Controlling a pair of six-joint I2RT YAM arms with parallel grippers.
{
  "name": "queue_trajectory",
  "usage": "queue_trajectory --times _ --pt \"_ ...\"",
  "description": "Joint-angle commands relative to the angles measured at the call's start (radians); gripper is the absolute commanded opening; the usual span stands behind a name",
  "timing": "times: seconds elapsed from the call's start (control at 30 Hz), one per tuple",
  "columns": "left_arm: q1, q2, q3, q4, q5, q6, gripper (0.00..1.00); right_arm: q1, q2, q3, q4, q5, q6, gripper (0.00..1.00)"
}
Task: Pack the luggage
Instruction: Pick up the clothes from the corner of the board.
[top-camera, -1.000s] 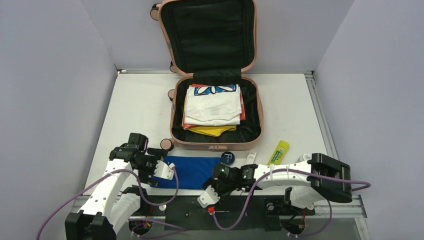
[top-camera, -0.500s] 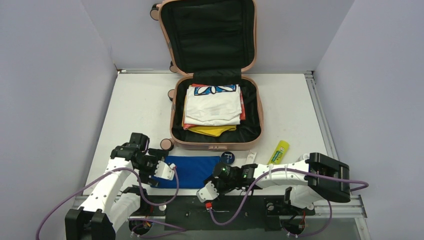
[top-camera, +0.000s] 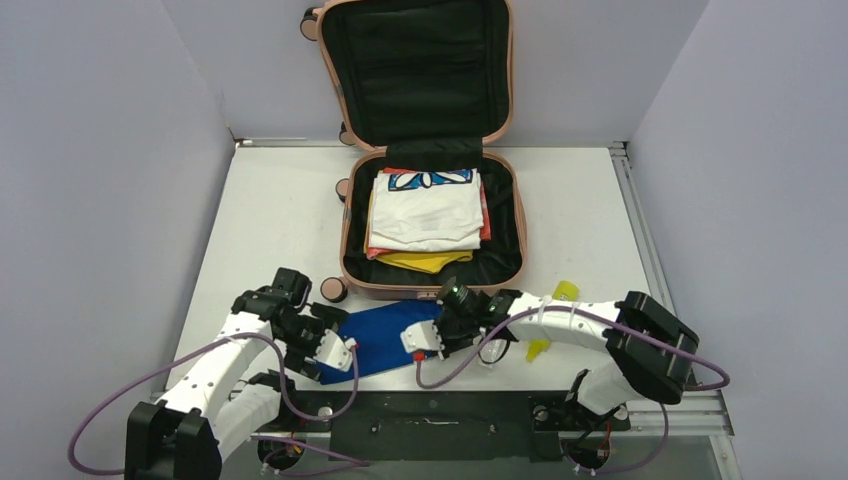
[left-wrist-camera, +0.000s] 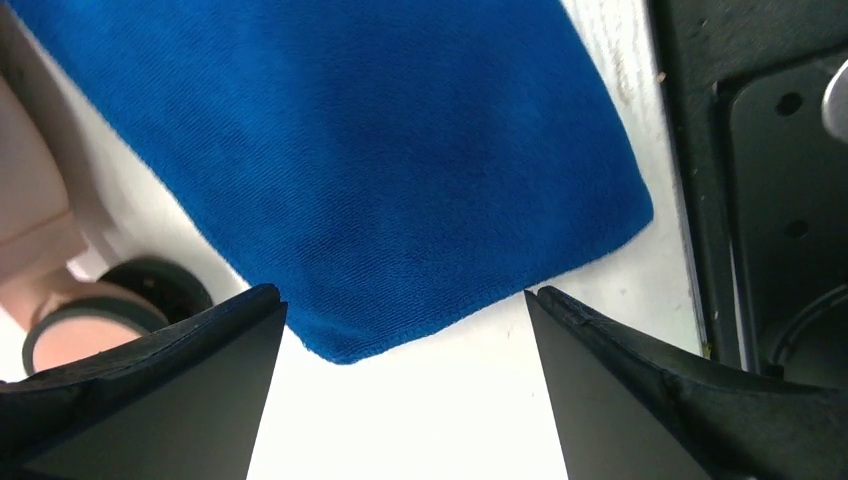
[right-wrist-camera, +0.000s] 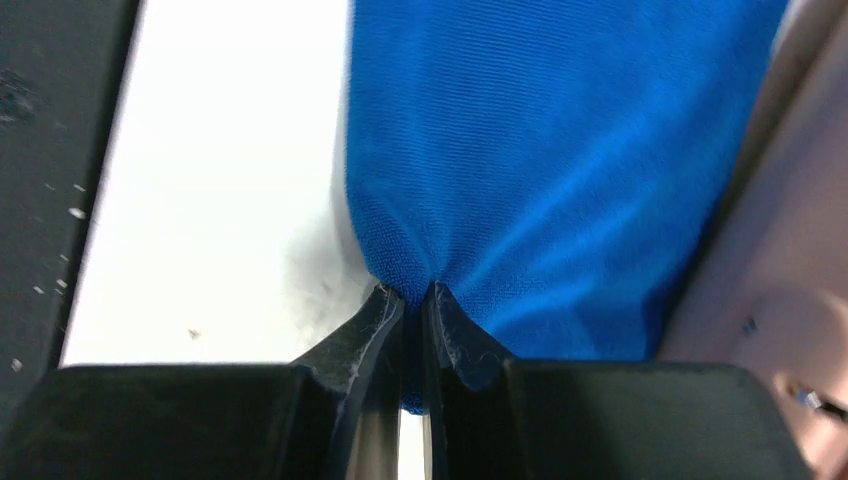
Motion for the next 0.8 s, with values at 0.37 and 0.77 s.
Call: queue_trajectory --times 0.37,0.77 --pt "-0.177 0.040 -0.094 0.260 0.227 -0.078 0.97 -0.276 0.143 0.255 -0.252 -0.354 0.009 0.05" --pt "-0.197 -0.018 -0.001 0.258 0.064 -0.203 0.93 -0.355 0.255 0.369 -0.315 -0.465 0.009 0.05"
